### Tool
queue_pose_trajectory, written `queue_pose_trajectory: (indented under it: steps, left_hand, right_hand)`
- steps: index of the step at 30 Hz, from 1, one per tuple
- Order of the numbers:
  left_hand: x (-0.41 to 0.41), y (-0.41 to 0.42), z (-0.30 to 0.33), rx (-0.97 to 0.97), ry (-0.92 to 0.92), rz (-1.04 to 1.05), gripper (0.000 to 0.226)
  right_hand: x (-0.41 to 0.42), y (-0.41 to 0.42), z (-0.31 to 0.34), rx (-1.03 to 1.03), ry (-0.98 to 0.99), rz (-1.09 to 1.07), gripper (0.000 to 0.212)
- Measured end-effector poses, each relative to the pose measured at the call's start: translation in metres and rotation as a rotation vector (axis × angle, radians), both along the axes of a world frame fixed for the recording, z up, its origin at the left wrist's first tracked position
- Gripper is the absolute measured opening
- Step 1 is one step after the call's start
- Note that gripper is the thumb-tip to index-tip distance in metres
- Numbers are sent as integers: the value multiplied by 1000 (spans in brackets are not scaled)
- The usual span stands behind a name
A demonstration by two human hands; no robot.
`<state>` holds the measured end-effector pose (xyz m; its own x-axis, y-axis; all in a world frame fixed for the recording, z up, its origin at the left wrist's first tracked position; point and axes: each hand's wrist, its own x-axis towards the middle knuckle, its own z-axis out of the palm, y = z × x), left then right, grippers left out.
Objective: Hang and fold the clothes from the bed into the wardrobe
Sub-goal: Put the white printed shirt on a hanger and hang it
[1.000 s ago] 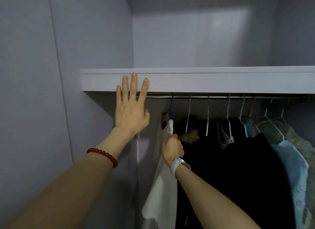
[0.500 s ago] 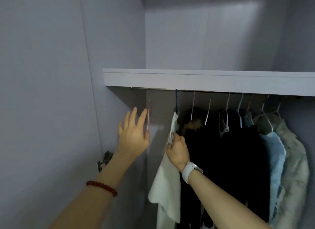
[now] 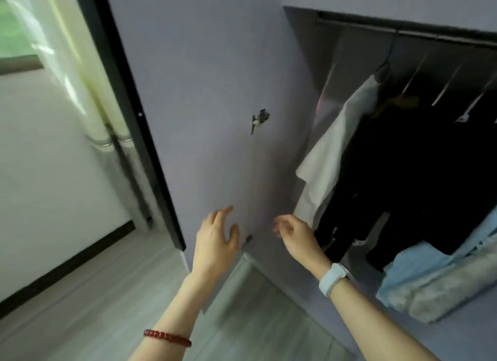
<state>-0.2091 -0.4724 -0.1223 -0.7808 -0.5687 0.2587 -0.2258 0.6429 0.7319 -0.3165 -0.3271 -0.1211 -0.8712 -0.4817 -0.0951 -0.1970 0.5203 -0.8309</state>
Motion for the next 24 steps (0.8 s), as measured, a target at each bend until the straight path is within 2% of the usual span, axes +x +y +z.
queue_pose_trajectory:
  steps: [4, 12, 20, 22, 24]
  left_hand:
    - [104, 2, -41, 123, -90, 298, 37]
    - [294, 39, -66, 293, -217, 824, 35]
    - [490, 87, -58, 399, -215, 1346, 35]
    - [557, 100, -60, 428, -167, 1494, 35]
    - [596, 104, -62, 447, -177, 1557, 36]
  right_hand:
    - [64, -30, -52, 50, -113, 269, 20]
    - [221, -89, -108, 151, -341, 829, 22]
    - [428, -129, -103, 237, -313, 1388, 24]
    - [505, -142, -101, 279, -266, 1568, 26]
    - [546, -149, -97, 316, -248, 1643, 27]
